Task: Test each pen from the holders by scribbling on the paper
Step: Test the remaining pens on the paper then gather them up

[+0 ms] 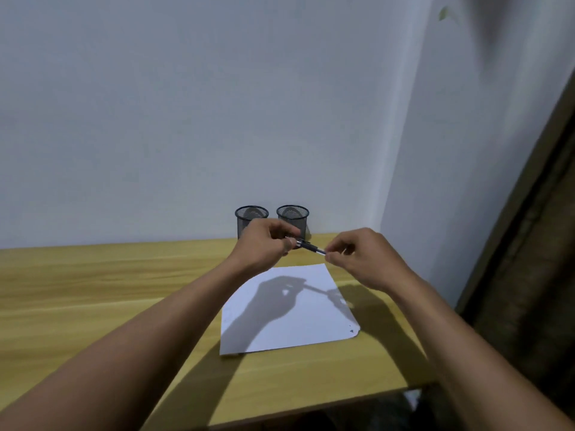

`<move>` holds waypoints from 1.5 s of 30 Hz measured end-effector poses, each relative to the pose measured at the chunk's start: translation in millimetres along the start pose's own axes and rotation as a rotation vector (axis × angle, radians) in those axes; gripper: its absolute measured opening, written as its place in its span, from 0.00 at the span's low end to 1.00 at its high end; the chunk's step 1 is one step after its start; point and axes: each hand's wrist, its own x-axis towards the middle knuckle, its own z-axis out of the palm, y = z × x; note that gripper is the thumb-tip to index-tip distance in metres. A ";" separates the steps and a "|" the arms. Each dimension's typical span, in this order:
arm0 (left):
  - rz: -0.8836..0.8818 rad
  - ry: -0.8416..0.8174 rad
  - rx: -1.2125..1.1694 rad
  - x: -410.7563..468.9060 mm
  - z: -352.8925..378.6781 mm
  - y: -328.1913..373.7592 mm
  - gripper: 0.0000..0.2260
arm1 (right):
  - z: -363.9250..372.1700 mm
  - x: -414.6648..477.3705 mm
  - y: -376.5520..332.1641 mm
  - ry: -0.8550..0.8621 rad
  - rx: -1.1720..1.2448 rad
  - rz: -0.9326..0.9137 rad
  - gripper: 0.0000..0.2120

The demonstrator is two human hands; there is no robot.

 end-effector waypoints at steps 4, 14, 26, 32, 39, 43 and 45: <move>0.037 -0.096 0.143 27.6 36.2 2.6 0.15 | -11.6 -4.7 35.1 0.086 -0.058 0.124 0.04; -0.003 -0.381 0.678 94.1 122.2 -24.1 0.27 | 15.5 6.7 111.8 0.130 -0.242 0.353 0.10; -0.081 -0.425 0.855 121.2 145.6 -56.0 0.27 | 30.8 30.5 128.2 0.133 -0.241 0.361 0.13; -0.102 -0.332 0.882 115.1 155.8 -43.7 0.17 | -4.3 51.5 145.8 0.205 -0.183 0.371 0.11; -0.205 0.010 0.636 101.5 205.1 -19.0 0.13 | -20.6 109.4 192.4 -0.073 -0.213 0.364 0.21; -0.302 0.014 0.591 104.1 228.2 -14.6 0.16 | -20.5 127.2 207.8 -0.149 -0.175 0.290 0.22; -0.312 0.029 0.614 108.8 235.2 -16.3 0.24 | -21.4 133.1 212.1 -0.164 -0.160 0.263 0.20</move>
